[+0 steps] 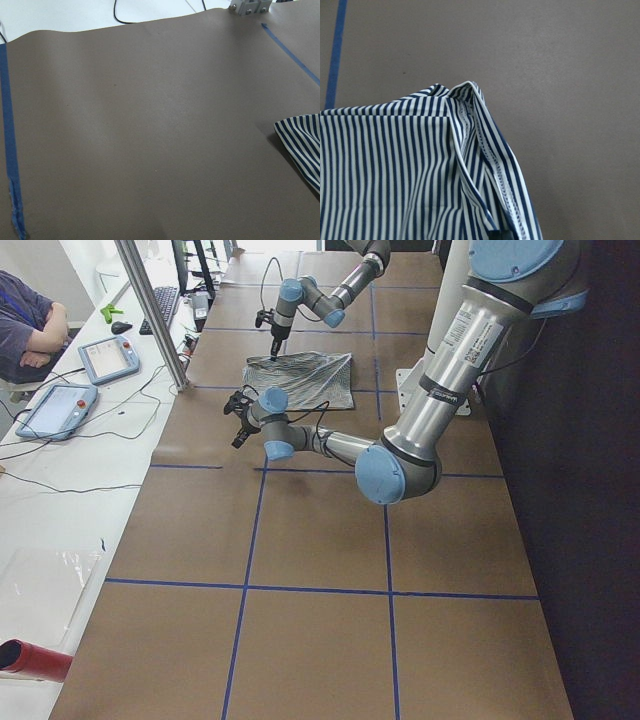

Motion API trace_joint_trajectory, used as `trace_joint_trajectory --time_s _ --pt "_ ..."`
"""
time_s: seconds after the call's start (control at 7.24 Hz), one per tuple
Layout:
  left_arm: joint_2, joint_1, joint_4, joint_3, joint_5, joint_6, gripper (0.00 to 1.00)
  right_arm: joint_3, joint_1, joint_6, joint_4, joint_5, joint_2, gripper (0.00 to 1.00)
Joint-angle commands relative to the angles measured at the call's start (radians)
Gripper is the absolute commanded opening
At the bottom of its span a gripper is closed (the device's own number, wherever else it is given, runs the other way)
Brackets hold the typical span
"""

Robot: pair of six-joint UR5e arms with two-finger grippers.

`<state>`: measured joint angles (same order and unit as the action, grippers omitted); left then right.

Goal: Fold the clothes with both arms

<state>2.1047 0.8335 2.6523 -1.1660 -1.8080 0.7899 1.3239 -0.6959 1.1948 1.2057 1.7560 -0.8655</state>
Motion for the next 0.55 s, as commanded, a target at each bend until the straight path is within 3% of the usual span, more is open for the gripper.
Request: trace_joint_trajectory --time_s 0.0,0.14,0.28,0.41 --pt "0.0 -0.002 0.0 0.0 -0.001 0.002 1.0 0.041 -0.008 -0.04 0.0 -0.009 -0.056 0.0" --pt "0.0 -0.002 0.0 0.0 -0.001 0.002 1.0 0.038 -0.011 -0.059 0.0 -0.013 -0.056 0.0" --pt "0.0 -0.004 0.0 0.002 -0.002 0.002 1.0 0.035 -0.011 -0.081 0.0 -0.015 -0.056 0.84" --pt "0.0 -0.004 0.0 0.0 -0.002 0.003 1.0 0.035 -0.013 -0.087 -0.002 -0.021 -0.049 1.0"
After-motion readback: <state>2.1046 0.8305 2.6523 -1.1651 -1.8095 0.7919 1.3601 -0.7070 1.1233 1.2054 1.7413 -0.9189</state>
